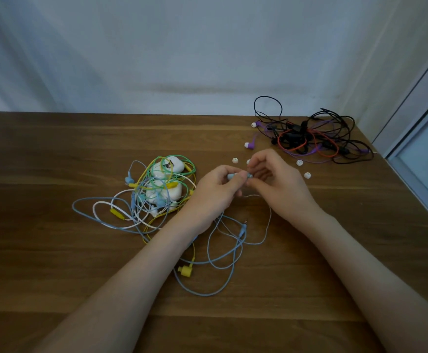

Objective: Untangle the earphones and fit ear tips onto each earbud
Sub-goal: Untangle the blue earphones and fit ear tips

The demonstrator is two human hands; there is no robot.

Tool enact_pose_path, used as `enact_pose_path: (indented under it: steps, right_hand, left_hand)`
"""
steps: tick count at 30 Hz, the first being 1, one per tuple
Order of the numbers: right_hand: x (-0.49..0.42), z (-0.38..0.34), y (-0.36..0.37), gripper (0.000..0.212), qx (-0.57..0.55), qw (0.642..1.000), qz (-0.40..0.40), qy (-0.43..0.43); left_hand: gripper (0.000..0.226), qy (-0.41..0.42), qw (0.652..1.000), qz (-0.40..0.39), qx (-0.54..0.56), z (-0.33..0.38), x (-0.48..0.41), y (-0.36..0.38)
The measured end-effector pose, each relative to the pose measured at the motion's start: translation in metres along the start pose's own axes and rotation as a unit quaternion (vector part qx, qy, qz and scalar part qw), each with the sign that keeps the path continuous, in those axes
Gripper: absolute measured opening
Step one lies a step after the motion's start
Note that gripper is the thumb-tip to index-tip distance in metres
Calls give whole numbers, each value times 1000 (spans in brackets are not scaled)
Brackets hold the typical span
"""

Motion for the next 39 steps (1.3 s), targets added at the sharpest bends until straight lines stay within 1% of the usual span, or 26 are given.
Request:
enact_pose_path:
  steps: [2, 4, 5, 7, 9, 11, 13, 15, 19, 20, 22, 23, 25, 27, 29, 32, 34, 36, 39]
  right_hand:
    - [-2, 1, -3, 33, -36, 999, -18, -2]
    - [-2, 4, -5, 37, -40, 999, -18, -14]
    - [-3, 6, -6, 38, -22, 999, -6, -23]
    - [-5, 13, -7, 39, 65, 997, 41, -29]
    - [-8, 22, -9, 36, 187, 978, 89, 17]
    - [-10, 31, -10, 30, 272, 956, 93, 66]
    - [-9, 36, -7, 21, 300, 948, 84, 65]
    - [-9, 38, -3, 15, 319, 943, 86, 43]
    - [-9, 37, -2, 13, 327, 940, 88, 38]
    - [-9, 37, -3, 13, 322, 942, 91, 40]
    - [-9, 32, -5, 12, 284, 952, 109, 36]
    - [-8, 28, -6, 12, 247, 961, 119, 32]
    - [-5, 17, -6, 11, 133, 983, 123, 36]
    - [-1, 6, -2, 12, -4, 991, 112, 65]
    - [3, 0, 2, 14, -94, 984, 101, 109]
    - [6, -2, 7, 14, -168, 967, 90, 169]
    - [6, -3, 7, 13, -236, 949, 85, 189]
    - [7, -4, 7, 14, -271, 938, 73, 203]
    - [8, -3, 8, 15, -286, 930, 61, 221]
  left_hand:
    - [17, 4, 1000, -4, 1, 0, 0, 1]
    - [12, 9, 1000, -10, 6, 0, 2, 1]
    - [9, 11, 1000, -11, 10, 1, 2, 1]
    - [9, 13, 1000, -8, 13, 2, 2, 1]
    - [11, 9, 1000, -7, 14, 3, 2, 1]
    - [10, -1, 1000, -8, 24, 4, 3, 1]
    - [8, -6, 1000, -8, 29, 4, 3, 1]
    - [6, -8, 1000, -7, 25, 4, 3, 1]
    - [2, -7, 1000, -3, 9, 2, 2, 1]
    - [5, -4, 1000, -4, 1, 2, 1, 1]
    - [10, 4, 1000, -10, -9, 2, 2, 1]
    - [11, 6, 1000, -11, -6, 2, 2, 1]
    - [10, 5, 1000, -6, 18, 4, 3, 2]
    - [7, 1, 999, 9, 49, 6, 4, 2]
    - [6, 3, 997, 24, 72, 6, 5, 2]
    - [7, 13, 995, 30, 95, 8, 6, 1]
    - [7, 15, 993, 25, 111, 9, 6, 2]
    - [7, 13, 993, 22, 117, 9, 6, 2]
    - [8, 10, 994, 14, 106, 8, 5, 2]
Point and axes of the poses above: each hand's wrist, its own x-axis away from the middle knuckle, its own y-axis out of the palm, z = x × y, the point moved 2 cm from there along -x, towards the middle knuckle, and after that the axes turned 1 degree about z, right-handed, at the moved point
